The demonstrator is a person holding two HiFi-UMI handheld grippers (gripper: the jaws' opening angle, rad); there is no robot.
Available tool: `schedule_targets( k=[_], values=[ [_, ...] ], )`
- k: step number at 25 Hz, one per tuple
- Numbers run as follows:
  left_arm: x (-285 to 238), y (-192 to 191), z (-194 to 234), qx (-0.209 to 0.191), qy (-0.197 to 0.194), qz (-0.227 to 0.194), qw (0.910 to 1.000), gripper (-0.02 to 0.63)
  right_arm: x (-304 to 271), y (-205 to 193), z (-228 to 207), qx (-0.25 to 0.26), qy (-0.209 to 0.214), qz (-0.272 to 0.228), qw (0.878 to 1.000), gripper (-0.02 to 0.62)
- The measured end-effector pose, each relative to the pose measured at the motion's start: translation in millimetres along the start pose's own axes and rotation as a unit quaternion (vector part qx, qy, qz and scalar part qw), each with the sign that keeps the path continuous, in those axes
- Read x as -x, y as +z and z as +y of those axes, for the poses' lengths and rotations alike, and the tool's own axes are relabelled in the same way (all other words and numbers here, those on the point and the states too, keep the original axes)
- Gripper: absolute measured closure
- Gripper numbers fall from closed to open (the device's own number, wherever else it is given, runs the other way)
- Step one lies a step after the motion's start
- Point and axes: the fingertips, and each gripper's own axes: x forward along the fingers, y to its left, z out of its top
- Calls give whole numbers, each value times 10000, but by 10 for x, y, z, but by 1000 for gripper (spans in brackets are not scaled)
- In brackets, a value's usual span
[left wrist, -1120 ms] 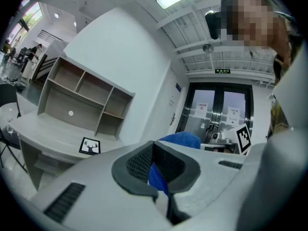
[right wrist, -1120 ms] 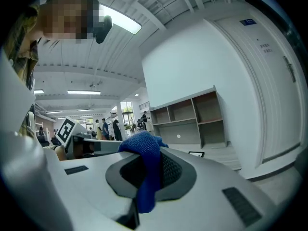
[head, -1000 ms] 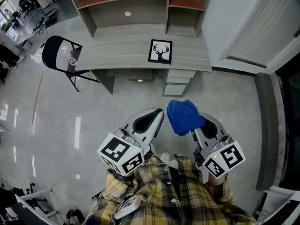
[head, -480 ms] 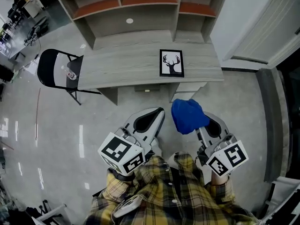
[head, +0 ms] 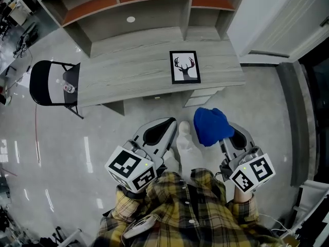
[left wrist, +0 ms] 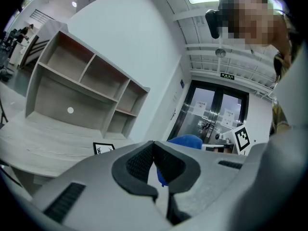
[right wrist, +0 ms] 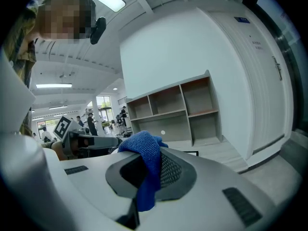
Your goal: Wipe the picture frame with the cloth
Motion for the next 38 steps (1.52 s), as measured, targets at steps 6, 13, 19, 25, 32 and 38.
schedule_targets(
  k=[6,13,19,25,32,38],
  values=[
    [-348,154,338,-12,151,-24,9999,600,-427,102,-306,-47,122,-19,9999,561],
    [-1028,604,736,-163,268,-189,9993,600,-1045,521,-887,69,317,-183,9993,561],
    [-1610,981,933,-300,340,-256,9986,600,-1409,889,-1436,202,447,-194,9986,561],
    [-1876,1080,1138,-153,584,-277,9978,600,-1619,910,-1807,117,499,31,9987,561],
    [-2014,1067,1430,52,661,-100,9977,600,-1973,873,-1896,79,607,314,9976,561],
    [-2064,1200,1769,73,421,39,9991,600,-2358,932,-1814,85,424,362,9984,561]
  ],
)
